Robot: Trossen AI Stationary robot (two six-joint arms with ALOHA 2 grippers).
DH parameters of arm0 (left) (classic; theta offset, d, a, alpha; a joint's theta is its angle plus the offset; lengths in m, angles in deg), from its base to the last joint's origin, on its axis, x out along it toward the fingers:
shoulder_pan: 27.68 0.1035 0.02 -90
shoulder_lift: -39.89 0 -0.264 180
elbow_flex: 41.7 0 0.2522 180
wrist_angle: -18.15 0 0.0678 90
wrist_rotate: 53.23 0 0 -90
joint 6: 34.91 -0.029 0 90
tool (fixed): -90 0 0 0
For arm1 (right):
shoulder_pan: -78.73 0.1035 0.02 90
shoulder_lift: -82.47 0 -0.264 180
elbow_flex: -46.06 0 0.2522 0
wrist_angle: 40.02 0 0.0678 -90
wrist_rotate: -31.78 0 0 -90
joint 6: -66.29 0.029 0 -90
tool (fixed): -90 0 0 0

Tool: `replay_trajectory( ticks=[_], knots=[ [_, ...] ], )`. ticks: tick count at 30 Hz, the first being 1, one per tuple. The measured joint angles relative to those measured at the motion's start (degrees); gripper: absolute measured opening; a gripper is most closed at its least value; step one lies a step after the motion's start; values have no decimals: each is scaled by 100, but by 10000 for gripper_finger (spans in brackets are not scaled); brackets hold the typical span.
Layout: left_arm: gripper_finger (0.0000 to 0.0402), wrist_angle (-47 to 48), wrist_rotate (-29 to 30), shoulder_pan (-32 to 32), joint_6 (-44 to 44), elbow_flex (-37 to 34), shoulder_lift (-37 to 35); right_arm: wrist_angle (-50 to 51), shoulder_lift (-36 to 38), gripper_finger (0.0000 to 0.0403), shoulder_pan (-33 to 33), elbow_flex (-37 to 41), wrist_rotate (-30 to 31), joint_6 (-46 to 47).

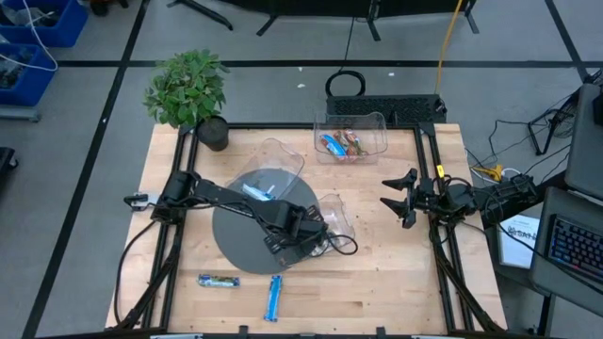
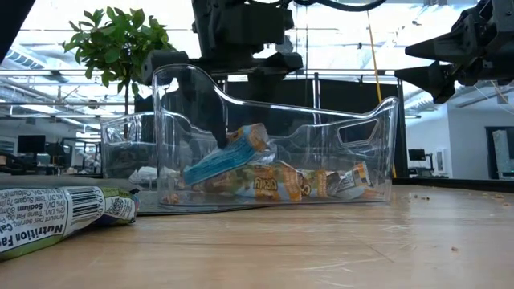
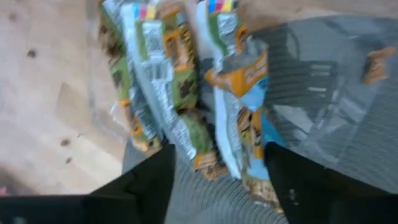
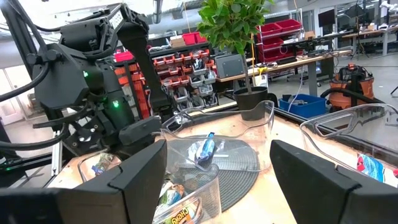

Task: Pick and place Granola Bars by type
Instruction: Put the yellow granola bar into the bottom transparent bin, then put the blue granola bar into the top left transparent bin

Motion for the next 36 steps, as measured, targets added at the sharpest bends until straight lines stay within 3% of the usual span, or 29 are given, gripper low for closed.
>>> replay_trajectory(
  ticks=[7,13,20,27,36],
  knots=[
    [344,2,240,76,91,0,0,0,0,279,0,-2,1,0],
    [388,5,241,76,58,-1,0,1,0,279,1,-1,0,0],
    [385,193,236,111,98,-1,-33,2,0,279,1,0,1,0],
    [379,782,312,214,879,401,-388,2,0,279,0,0,0,0],
    [379,1190,1288,222,1898,1328,-1202,-4,2,279,1,-2,1,0]
  ],
)
